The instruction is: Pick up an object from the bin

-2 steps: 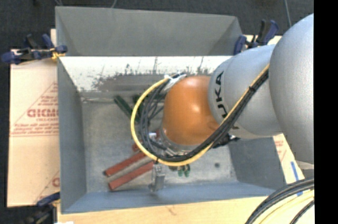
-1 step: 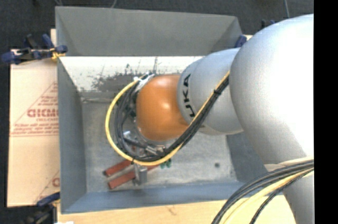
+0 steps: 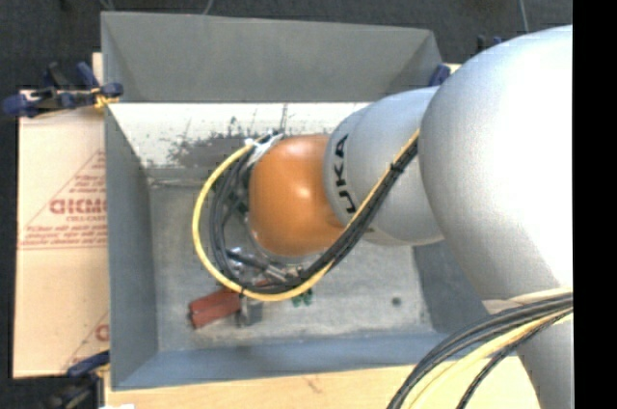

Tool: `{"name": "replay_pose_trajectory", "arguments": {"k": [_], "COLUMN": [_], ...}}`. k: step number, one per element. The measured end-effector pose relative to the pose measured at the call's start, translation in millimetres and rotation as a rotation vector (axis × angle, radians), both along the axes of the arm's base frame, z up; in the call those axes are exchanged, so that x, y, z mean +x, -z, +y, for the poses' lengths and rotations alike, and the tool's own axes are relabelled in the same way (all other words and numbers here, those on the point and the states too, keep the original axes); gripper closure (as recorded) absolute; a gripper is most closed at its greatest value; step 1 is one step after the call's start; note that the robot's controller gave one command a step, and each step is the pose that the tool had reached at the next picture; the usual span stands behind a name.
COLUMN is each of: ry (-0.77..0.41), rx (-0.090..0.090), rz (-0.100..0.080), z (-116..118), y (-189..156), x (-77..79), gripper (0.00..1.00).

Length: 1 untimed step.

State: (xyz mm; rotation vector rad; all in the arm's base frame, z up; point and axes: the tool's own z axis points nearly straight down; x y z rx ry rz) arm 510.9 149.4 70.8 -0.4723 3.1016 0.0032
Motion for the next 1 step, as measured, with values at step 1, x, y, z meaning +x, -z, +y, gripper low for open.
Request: {"name": "replay_pose_trajectory", "arguments": {"k": [1], "ry": [-0.253], "rx": [-0.002], "rz": [-0.008], "z": [9.1], "y": [-136.1], "x": [33.9], "gripper": [1.00]}}
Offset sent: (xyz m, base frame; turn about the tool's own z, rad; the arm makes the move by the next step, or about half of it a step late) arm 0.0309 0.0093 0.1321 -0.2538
